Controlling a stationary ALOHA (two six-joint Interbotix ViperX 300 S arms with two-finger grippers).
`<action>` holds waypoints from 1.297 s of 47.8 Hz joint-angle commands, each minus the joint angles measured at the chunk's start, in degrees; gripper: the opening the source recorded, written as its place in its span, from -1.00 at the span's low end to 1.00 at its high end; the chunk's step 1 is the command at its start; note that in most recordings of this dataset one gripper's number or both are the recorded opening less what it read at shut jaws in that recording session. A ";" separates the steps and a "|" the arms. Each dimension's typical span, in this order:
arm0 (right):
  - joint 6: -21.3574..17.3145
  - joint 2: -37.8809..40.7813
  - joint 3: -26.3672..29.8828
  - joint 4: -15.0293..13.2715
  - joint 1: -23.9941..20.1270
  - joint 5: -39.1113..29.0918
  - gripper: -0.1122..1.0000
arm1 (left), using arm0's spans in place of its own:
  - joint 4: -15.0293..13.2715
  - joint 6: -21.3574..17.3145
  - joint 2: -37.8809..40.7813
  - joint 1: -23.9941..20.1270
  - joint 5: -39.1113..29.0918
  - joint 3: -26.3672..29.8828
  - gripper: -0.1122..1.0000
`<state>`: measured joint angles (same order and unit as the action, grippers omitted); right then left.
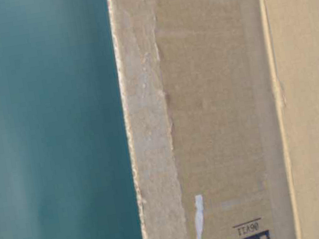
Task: Close the cardboard box.
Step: 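Move both grippers inward toward the open box flaps, then push the left and right side flaps inward with both grippers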
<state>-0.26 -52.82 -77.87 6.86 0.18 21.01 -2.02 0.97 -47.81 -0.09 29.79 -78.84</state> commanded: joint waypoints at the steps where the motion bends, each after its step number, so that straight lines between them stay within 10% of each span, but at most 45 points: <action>1: -0.18 3.16 -0.62 0.97 0.00 3.34 -0.78 | -0.26 0.09 3.69 0.35 4.83 -0.88 -0.75; 32: -0.09 15.73 -1.76 0.97 -1.67 15.47 -0.78 | -0.26 1.49 22.15 1.76 16.26 2.81 -0.75; 62: 0.70 34.98 11.69 0.79 -1.41 19.95 -0.78 | -0.26 0.18 37.35 0.35 16.70 17.49 -0.75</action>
<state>0.35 -19.78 -68.99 7.65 -1.32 40.17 -2.29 1.23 -10.99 0.70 46.76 -63.81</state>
